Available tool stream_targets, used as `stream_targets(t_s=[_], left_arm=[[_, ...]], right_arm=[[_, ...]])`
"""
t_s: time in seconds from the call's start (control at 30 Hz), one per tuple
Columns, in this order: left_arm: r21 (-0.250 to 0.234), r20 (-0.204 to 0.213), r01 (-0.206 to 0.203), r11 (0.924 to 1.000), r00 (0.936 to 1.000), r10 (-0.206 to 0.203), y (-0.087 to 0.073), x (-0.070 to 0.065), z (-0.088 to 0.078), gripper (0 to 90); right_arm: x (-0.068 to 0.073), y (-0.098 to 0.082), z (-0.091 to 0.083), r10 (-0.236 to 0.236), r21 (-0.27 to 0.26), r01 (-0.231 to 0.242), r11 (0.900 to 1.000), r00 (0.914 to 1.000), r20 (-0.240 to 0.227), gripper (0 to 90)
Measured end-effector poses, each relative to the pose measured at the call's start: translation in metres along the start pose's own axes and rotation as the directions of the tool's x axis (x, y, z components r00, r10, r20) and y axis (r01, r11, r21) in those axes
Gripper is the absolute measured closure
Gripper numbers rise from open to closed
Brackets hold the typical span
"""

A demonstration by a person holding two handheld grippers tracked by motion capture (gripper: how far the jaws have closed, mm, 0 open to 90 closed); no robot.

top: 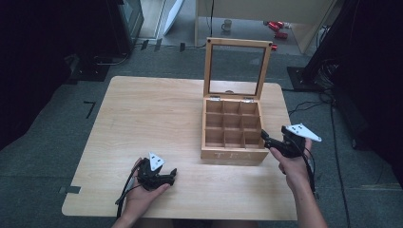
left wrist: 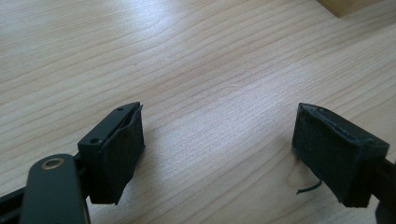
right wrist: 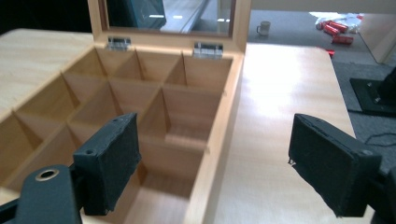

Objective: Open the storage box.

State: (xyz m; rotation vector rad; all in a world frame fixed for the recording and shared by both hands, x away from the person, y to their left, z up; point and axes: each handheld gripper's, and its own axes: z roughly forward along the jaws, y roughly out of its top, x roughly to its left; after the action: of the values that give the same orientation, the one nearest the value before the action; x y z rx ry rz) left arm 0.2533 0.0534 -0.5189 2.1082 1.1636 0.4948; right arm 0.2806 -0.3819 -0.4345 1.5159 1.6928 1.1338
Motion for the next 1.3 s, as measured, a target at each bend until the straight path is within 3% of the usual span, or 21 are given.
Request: stream_targets(t_s=[0.37,0.73,0.9,1.1,1.3], left_arm=[[0.0,0.001,-0.002,1.0,1.0,0.002,0.0,0.0,0.0,17.3],[0.0,0.001,0.0,1.0,1.0,0.0,0.0,0.0,0.0,17.4],[0.0,0.001,0.0,1.0,1.0,0.0,0.0,0.0,0.0,17.4],[0.001,0.0,-0.002,1.0,1.0,0.002,0.0,-0.001,0.0,17.4],[0.001,-0.001,-0.002,1.0,1.0,0.002,0.0,-0.001,-0.001,17.4]], right_arm=[[-0.008,-0.048,-0.021,-0.025,0.049,0.023,0.999,0.9991,0.035,14.8],[-0.021,-0.092,-0.031,0.021,0.113,-0.028,0.993,0.9977,0.064,14.0],[-0.018,-0.108,-0.034,-0.015,0.176,0.003,0.984,0.9979,0.062,13.7],[-0.008,-0.118,-0.034,-0.087,0.254,0.07,0.965,0.9945,0.058,13.2],[-0.009,-0.12,-0.034,-0.071,0.27,0.056,0.961,0.9965,0.044,10.9]])
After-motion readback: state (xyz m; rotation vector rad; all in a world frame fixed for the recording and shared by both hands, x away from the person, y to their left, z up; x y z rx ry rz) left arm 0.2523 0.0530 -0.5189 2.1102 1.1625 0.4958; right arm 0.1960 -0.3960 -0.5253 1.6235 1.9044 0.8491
